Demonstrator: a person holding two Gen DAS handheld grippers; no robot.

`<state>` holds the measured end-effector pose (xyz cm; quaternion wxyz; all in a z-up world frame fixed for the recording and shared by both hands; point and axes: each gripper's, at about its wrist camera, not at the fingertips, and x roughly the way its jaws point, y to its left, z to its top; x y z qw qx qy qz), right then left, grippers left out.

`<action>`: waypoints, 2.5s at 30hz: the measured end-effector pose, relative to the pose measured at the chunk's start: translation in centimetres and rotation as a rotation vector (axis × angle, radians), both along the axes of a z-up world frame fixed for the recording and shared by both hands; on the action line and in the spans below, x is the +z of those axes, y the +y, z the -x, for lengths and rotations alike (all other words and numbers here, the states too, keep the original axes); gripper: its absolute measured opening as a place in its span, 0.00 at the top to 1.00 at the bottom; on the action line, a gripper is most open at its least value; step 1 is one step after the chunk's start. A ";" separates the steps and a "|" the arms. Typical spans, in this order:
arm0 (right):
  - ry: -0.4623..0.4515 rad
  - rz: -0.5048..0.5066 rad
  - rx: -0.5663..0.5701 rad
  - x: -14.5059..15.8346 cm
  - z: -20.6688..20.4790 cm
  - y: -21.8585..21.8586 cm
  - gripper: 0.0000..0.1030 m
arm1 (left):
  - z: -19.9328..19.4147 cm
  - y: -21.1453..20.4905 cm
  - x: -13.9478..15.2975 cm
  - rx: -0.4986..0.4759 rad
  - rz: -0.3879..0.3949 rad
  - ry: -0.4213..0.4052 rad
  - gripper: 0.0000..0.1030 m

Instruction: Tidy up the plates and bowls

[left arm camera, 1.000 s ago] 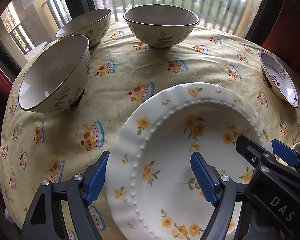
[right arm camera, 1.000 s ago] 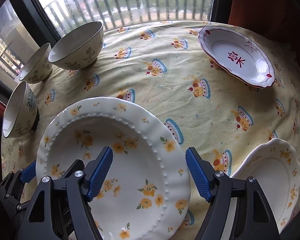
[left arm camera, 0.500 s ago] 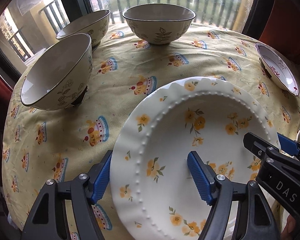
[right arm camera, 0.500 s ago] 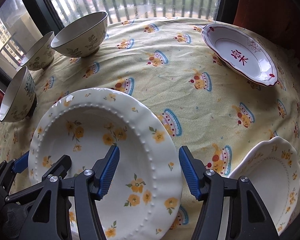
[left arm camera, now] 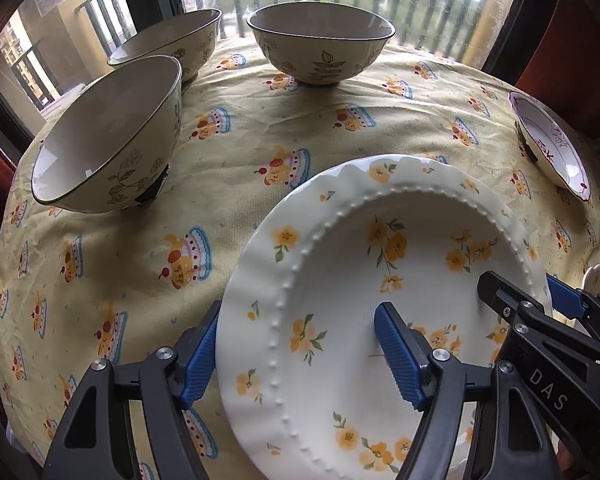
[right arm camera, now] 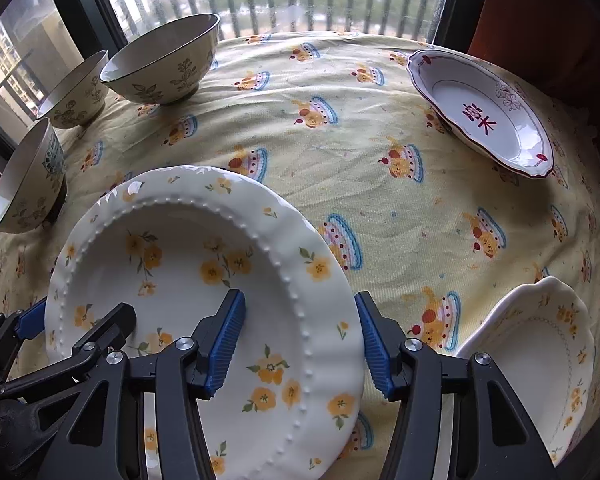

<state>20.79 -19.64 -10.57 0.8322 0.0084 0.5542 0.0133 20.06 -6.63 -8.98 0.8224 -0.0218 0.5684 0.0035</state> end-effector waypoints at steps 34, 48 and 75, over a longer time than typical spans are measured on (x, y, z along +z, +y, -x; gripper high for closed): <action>-0.047 0.010 -0.069 3.6 1.5 -1.3 0.31 | 1.4 -0.9 2.3 -0.080 -0.022 -0.048 0.20; 0.017 -0.017 -0.028 1.2 1.1 -1.3 0.26 | 1.3 -0.8 0.4 -0.053 -0.022 0.001 0.17; 0.063 -0.005 -0.073 1.5 1.1 -1.2 0.38 | 1.2 0.6 1.4 -0.052 0.050 0.024 0.30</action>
